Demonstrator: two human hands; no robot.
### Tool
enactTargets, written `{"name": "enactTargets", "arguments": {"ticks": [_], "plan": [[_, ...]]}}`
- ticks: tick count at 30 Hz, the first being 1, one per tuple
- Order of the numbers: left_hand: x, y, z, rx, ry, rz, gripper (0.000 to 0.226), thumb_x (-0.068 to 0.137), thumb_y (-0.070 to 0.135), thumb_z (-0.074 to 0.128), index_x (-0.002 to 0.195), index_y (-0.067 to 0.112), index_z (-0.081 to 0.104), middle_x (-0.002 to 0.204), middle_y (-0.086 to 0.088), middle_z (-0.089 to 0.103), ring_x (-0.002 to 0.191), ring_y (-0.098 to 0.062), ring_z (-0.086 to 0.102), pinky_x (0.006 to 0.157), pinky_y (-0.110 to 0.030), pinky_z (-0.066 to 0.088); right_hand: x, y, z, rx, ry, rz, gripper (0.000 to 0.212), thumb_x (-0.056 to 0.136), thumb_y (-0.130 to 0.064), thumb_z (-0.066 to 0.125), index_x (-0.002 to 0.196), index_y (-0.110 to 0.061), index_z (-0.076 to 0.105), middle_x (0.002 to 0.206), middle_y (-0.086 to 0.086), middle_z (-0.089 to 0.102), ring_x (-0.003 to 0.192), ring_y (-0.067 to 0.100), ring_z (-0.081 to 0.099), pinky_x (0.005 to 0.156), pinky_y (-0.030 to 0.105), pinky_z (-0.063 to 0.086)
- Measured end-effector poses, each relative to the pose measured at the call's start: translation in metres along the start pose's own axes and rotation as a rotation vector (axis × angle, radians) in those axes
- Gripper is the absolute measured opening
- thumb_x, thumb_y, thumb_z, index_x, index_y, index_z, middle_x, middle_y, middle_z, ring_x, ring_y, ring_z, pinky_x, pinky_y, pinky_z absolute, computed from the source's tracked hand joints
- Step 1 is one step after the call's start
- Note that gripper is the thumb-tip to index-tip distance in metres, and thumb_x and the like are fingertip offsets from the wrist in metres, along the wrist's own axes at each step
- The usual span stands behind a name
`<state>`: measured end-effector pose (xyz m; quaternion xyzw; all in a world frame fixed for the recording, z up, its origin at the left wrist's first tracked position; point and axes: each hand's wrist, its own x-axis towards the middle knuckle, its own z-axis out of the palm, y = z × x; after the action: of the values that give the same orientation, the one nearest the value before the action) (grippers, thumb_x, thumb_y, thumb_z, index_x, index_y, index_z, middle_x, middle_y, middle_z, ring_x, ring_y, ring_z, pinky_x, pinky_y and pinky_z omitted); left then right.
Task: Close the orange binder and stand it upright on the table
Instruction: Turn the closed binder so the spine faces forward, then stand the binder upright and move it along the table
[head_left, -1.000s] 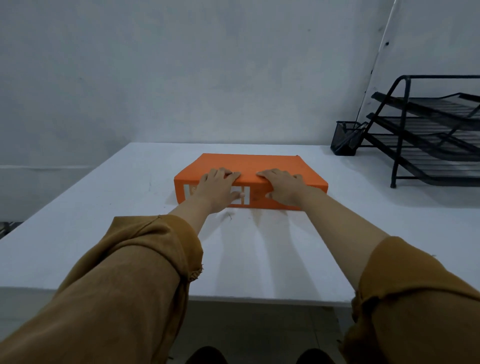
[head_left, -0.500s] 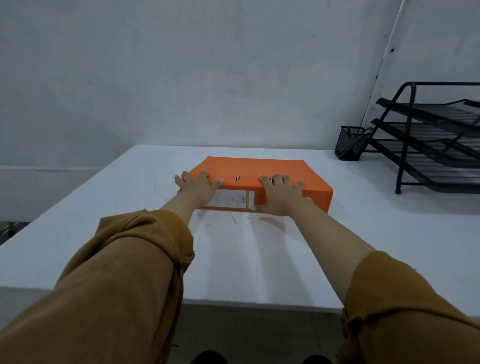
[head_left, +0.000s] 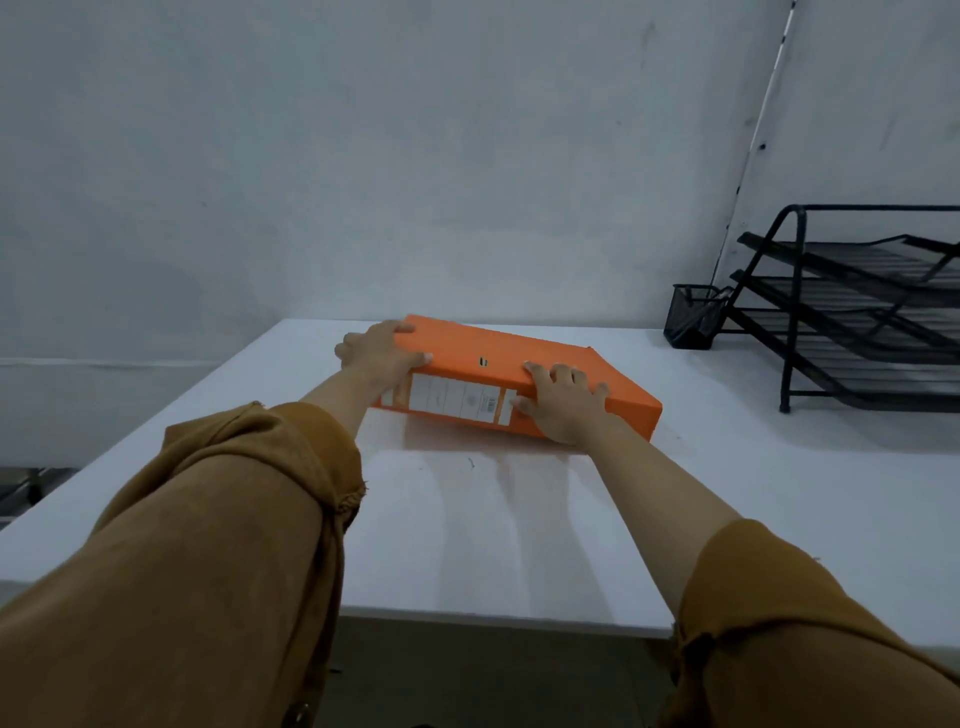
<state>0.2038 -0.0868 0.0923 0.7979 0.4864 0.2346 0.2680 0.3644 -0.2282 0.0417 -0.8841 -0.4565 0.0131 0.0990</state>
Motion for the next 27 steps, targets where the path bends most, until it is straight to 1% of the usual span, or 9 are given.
{"name": "enactTargets", "arguments": {"ticks": [4, 6, 9, 12, 14, 18, 22, 25, 27], "plan": [[0.003, 0.048, -0.036, -0.037, 0.154, 0.171, 0.041, 0.076, 0.03, 0.069, 0.117, 0.034, 0.062, 0.133, -0.019, 0.048, 0.13, -0.036, 0.031, 0.107, -0.035, 0.029, 0.0, -0.004, -0.02, 0.234, 0.084, 0.023, 0.061, 0.096, -0.052, 0.033, 0.15, -0.029, 0.017, 0.154, 0.012, 0.028, 0.142, 0.035, 0.023, 0.11, 0.06, 0.017], [0.002, 0.075, -0.055, 0.004, 0.188, 0.26, 0.037, 0.077, 0.026, 0.067, 0.112, 0.035, 0.064, 0.13, -0.017, 0.051, 0.129, -0.034, 0.031, 0.106, -0.036, 0.028, -0.001, -0.009, -0.028, 0.367, 0.136, 0.035, 0.061, 0.095, -0.053, 0.033, 0.149, -0.03, 0.018, 0.153, 0.011, 0.03, 0.14, 0.035, 0.026, 0.11, 0.06, 0.017], [0.002, 0.108, -0.073, 0.066, 0.229, 0.355, 0.035, 0.077, 0.023, 0.064, 0.11, 0.037, 0.064, 0.128, -0.016, 0.051, 0.126, -0.035, 0.033, 0.104, -0.038, 0.03, -0.001, -0.024, -0.028, 0.536, 0.167, 0.05, 0.061, 0.094, -0.056, 0.032, 0.148, -0.031, 0.019, 0.151, 0.01, 0.034, 0.138, 0.035, 0.031, 0.111, 0.06, 0.021], [-0.009, 0.138, -0.08, 0.112, 0.271, 0.436, 0.039, 0.08, 0.019, 0.062, 0.115, 0.037, 0.062, 0.125, -0.018, 0.045, 0.123, -0.037, 0.034, 0.102, -0.039, 0.033, -0.004, -0.037, -0.026, 0.703, 0.205, 0.02, 0.063, 0.094, -0.055, 0.03, 0.149, -0.028, 0.016, 0.151, 0.01, 0.035, 0.137, 0.036, 0.035, 0.111, 0.059, 0.028], [-0.015, 0.155, -0.082, 0.174, 0.268, 0.496, 0.042, 0.082, 0.018, 0.061, 0.12, 0.036, 0.059, 0.125, -0.018, 0.044, 0.122, -0.038, 0.034, 0.102, -0.039, 0.033, -0.007, -0.042, -0.027, 0.791, 0.233, 0.008, 0.063, 0.095, -0.053, 0.031, 0.15, -0.026, 0.014, 0.15, 0.01, 0.036, 0.136, 0.036, 0.037, 0.11, 0.056, 0.032], [-0.027, 0.184, -0.074, 0.293, 0.231, 0.608, 0.044, 0.085, 0.017, 0.058, 0.125, 0.035, 0.055, 0.124, -0.018, 0.043, 0.12, -0.038, 0.034, 0.1, -0.04, 0.033, -0.011, -0.036, -0.028, 0.922, 0.27, 0.012, 0.064, 0.096, -0.051, 0.031, 0.151, -0.023, 0.012, 0.151, 0.009, 0.036, 0.138, 0.033, 0.038, 0.112, 0.053, 0.034], [-0.041, 0.207, -0.055, 0.344, 0.233, 0.702, 0.051, 0.086, 0.011, 0.053, 0.13, 0.036, 0.05, 0.123, -0.017, 0.043, 0.118, -0.036, 0.034, 0.096, -0.038, 0.033, -0.02, -0.02, -0.032, 1.062, 0.245, 0.028, 0.063, 0.096, -0.051, 0.032, 0.151, -0.027, 0.01, 0.15, 0.007, 0.037, 0.135, 0.032, 0.041, 0.11, 0.054, 0.036], [-0.048, 0.213, -0.044, 0.331, 0.238, 0.776, 0.047, 0.086, 0.02, 0.056, 0.13, 0.036, 0.051, 0.125, -0.013, 0.045, 0.122, -0.034, 0.032, 0.102, -0.04, 0.027, -0.028, -0.008, -0.034, 1.165, 0.221, 0.015, 0.061, 0.097, -0.049, 0.031, 0.15, -0.029, 0.01, 0.148, 0.006, 0.038, 0.133, 0.03, 0.044, 0.108, 0.053, 0.039], [-0.051, 0.21, -0.037, 0.303, 0.293, 0.808, 0.049, 0.083, 0.029, 0.06, 0.13, 0.036, 0.05, 0.133, -0.011, 0.04, 0.127, -0.035, 0.027, 0.109, -0.043, 0.021, -0.032, -0.001, -0.034, 1.201, 0.217, 0.003, 0.061, 0.098, -0.047, 0.031, 0.151, -0.027, 0.008, 0.148, 0.004, 0.038, 0.133, 0.027, 0.045, 0.108, 0.051, 0.04]]}}
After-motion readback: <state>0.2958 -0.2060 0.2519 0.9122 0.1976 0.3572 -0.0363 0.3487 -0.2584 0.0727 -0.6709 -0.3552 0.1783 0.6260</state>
